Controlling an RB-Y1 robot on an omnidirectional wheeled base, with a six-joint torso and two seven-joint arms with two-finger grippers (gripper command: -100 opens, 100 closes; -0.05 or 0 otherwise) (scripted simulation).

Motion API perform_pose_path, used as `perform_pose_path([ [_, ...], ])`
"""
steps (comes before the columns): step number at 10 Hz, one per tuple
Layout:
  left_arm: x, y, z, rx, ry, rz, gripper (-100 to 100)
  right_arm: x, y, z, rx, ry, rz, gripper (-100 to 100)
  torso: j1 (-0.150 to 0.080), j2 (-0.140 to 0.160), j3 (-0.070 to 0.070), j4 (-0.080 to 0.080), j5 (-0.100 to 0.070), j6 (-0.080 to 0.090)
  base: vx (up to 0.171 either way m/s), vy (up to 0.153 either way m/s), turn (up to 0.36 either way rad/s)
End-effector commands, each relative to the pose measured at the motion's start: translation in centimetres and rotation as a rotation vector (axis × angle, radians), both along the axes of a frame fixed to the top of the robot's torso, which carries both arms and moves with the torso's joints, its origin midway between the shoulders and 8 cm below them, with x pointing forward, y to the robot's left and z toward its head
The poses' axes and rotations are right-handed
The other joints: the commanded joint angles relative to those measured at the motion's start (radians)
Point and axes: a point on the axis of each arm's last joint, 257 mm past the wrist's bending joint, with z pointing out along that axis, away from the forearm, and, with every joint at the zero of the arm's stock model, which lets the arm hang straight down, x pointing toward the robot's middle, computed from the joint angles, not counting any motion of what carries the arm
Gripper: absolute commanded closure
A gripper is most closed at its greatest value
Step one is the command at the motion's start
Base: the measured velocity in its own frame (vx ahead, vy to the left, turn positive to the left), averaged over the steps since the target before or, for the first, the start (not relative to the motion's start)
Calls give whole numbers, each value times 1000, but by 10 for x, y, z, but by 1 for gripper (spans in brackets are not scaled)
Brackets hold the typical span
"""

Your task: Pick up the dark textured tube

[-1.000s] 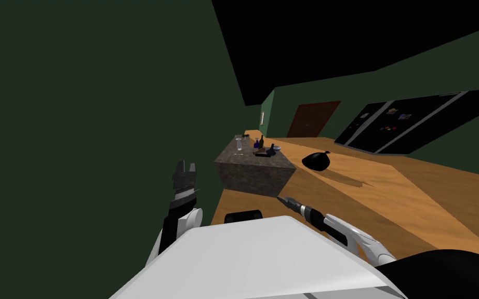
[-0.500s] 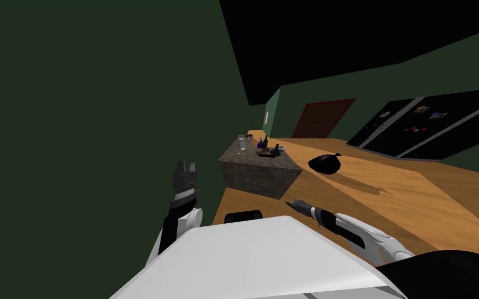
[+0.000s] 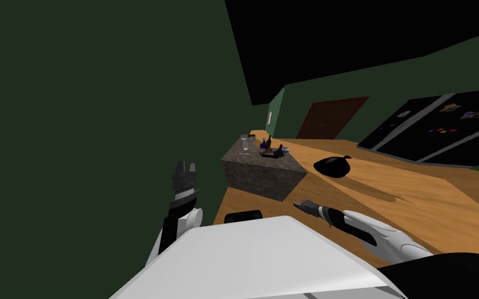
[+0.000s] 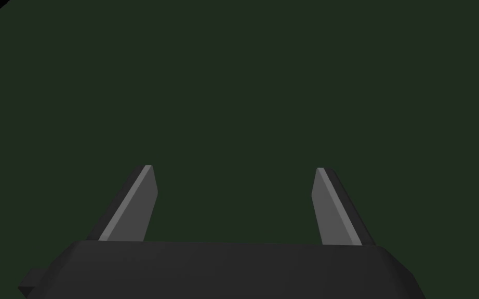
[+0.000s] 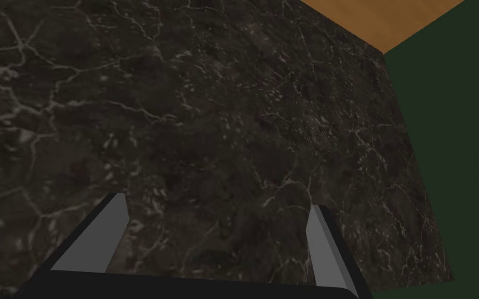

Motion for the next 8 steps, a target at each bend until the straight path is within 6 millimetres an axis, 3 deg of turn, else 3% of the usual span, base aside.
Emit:
perform_pose_path([
  [1,0,0,0,0,0,0,0,-10,-21,2,-46,23,9,-100,0,0,0,0,0,0,13,22,122],
  [2,0,0,0,0,0,0,0,-12,-44,9,-113,49,58,-100,0,0,0,0,0,1,20,30,175],
  [5,0,0,0,0,0,0,0,-24,-85,18,-205,94,79,-100,0,-1,-1,0,0,0,28,22,135],
  [6,0,0,0,0,0,0,0,-23,-103,29,-261,116,131,-100,0,-1,-1,0,0,1,43,23,214],
  [8,0,0,0,0,0,0,0,-30,-115,30,-277,129,112,-100,0,-2,-1,-1,0,1,28,9,55],
])
